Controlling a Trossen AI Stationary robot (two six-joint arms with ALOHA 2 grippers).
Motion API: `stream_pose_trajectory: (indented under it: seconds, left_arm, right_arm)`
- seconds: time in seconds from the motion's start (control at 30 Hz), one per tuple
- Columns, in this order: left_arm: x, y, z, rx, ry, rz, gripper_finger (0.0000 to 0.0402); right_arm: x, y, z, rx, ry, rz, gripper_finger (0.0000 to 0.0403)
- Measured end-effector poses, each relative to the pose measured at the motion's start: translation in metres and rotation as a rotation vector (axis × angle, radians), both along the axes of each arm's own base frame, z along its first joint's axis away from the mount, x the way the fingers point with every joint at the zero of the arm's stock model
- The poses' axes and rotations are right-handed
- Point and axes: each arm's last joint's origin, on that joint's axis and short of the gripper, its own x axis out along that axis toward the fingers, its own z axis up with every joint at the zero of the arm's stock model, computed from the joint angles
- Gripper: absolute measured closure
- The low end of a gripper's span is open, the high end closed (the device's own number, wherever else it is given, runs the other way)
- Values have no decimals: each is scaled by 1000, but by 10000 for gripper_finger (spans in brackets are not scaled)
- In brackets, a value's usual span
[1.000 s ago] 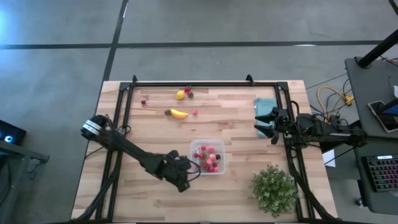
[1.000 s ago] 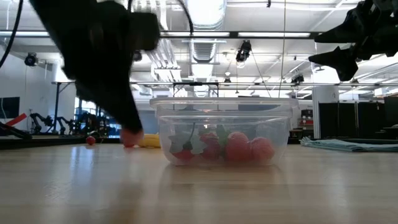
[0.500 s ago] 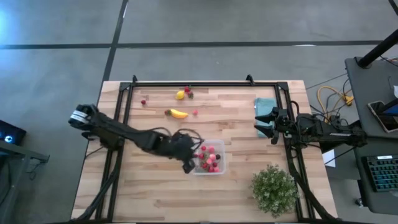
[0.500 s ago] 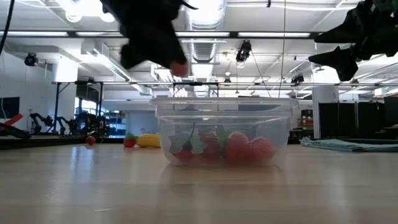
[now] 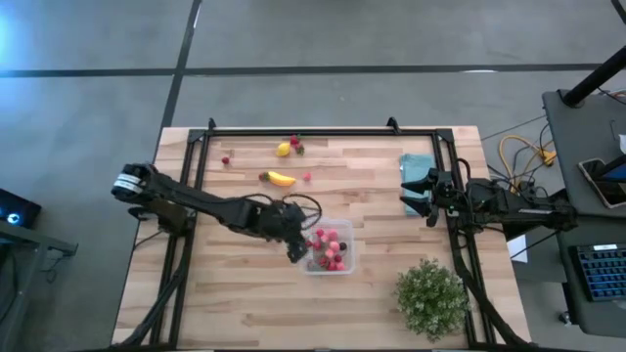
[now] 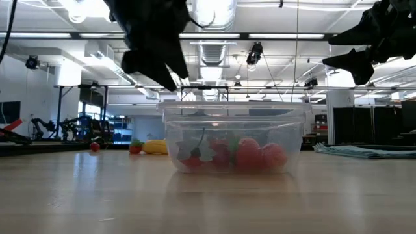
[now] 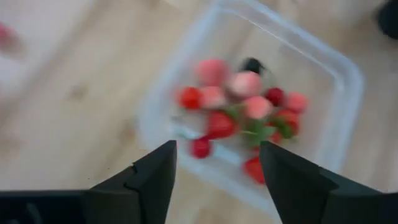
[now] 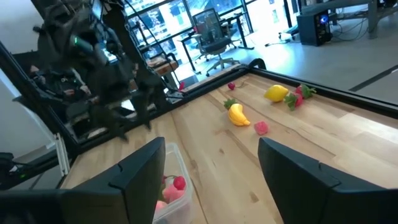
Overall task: Pick and placing Produce into tupperware
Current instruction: Put the yellow banana into the transparent bin
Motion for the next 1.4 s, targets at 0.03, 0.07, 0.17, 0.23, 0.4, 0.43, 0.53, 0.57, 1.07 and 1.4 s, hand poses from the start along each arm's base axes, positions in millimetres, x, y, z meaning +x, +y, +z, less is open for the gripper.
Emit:
stream_pose_trajectory:
  seconds: [0.03,0.07,0.17,0.23,0.4,0.43,0.53,0.57,1.07,1.4]
  left_arm:
    - [-5,3,5,26,9,13,181]
    - [-11,6,10,59,27,24,177]
    - [-28,18,22,163,79,1,174]
    - [-37,26,30,227,109,-60,174]
    - [-44,60,32,328,193,-192,173]
    - [-44,69,31,327,203,-207,173]
    - [-44,98,20,297,260,-233,173]
    - [-44,107,15,283,280,-234,173]
    - [-32,174,-37,264,455,-559,173]
    - [-19,189,-48,351,577,-494,173]
  right_arm:
    - [0,0,0,0,0,0,154]
    - [0,0,0,0,0,1,155]
    - [0,0,0,0,-1,0,156]
    - [0,0,0,0,0,0,154]
    - [0,0,0,0,0,0,150]
    - [0,0,0,0,0,0,150]
    - [0,0,0,0,-1,0,150]
    - [0,0,0,0,0,0,152]
    - [0,0,0,0,0,0,151]
    - [0,0,0,0,0,0,152]
